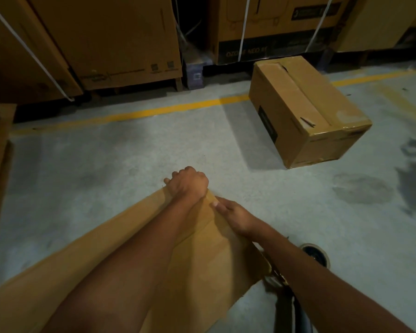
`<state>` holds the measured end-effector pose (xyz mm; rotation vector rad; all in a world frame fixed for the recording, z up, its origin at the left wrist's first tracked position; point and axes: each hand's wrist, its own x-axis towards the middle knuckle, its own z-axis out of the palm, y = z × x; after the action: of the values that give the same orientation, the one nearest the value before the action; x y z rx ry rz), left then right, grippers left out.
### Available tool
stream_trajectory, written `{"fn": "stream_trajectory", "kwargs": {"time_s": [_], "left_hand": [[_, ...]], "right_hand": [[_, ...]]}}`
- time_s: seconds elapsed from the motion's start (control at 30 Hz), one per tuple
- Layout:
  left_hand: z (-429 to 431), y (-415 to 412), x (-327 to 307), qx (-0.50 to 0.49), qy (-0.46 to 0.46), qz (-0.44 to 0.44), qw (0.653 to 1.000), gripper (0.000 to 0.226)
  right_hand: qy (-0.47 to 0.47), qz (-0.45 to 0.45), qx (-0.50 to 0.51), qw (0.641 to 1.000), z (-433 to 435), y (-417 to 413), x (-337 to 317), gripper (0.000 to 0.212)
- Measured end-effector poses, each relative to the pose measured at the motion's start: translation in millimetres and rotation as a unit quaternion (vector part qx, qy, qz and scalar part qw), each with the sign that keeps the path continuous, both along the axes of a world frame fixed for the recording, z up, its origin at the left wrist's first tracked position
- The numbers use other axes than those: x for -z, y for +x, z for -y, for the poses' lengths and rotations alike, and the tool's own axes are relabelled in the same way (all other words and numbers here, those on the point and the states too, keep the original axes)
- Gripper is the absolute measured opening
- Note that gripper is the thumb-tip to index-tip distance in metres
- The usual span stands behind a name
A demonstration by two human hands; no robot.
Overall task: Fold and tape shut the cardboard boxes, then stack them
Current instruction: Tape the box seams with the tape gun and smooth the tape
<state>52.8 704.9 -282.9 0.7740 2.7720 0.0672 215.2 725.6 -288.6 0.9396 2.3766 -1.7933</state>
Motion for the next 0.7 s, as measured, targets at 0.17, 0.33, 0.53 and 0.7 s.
{"fn": "stream_trajectory", "kwargs": {"time_s": [0.17, 0.33, 0.53, 0.7], "left_hand": [[19.7, 23.8, -2.0, 0.073, 0.043, -0.054, 0.995, 0.045], [47.5, 32.9, -2.2, 0.149, 0.049, -0.008, 0.988, 0.073], [89.3, 63.6, -1.8, 0.181, 0.040, 0.012, 0.983, 0.072], [103.1, 93.1, -4.1, 0.194, 0.032, 0.043, 0.980, 0.067]], "right_hand": [[0.152, 0.127, 0.117, 0.973, 21.0, -2.4, 8.2, 0.054], [0.189, 0.213, 0.233, 0.930, 32.0, 3.1, 9.5, 0.071], [-0.010, 0.155, 0.065, 0.986, 28.1, 33.6, 3.9, 0.096], [0.100, 0.152, 0.113, 0.977, 51.5, 52.2, -4.5, 0.070]]}}
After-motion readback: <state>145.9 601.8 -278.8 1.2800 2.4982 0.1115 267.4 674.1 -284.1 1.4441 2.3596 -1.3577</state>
